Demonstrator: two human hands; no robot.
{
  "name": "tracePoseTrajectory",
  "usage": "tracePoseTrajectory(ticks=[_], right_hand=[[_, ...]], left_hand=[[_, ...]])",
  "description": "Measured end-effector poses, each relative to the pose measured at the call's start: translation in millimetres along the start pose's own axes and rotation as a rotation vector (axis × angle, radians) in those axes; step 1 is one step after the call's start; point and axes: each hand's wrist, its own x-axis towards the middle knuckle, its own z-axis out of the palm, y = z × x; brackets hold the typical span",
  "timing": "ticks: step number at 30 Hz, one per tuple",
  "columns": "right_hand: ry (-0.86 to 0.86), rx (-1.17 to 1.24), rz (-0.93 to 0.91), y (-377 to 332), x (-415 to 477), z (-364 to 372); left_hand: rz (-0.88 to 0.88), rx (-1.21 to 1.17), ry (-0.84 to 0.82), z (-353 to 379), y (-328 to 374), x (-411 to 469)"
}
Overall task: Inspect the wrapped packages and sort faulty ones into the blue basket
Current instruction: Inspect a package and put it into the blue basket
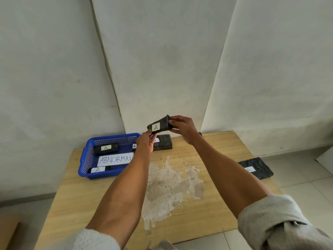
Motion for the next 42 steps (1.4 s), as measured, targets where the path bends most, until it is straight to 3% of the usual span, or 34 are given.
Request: tracePoseTrajectory(ticks=[4,6,8,11,15,25,30,34,42], right_hand=[[0.046,0.065,0.036,9,5,0],[0.088,0.091,0.077,18,9,-1],[0.119,0.073,0.121,29,10,-3],[0.135,0.033,0.182,48,11,0],[0.110,0.031,0.242,66,9,14],[0.022,0.025,0.319,95,10,57],[0.092,-0.075,0.423,143,15,58],[0.262,-0.714,0.451,214,0,48],[0.102,-1.281,0.462,362,-37,42]], left_hand=[[0.071,0.108,0.010,-2,7,4],[0.180,0.402,0.022,-8,9,4],[0.421,0.839,0.052,-21,10,2],[0.701,1.205,-0.123,-37,15,-6],[0.769,1.612,-0.326,-49,23,-8],[0.834,1.873,-0.272,-87,47,1],[0.819,1.975,-0.165,-119,74,26],[0.755,2.012,-0.025,-152,101,65],[0.604,2.116,0.049,-229,121,178]])
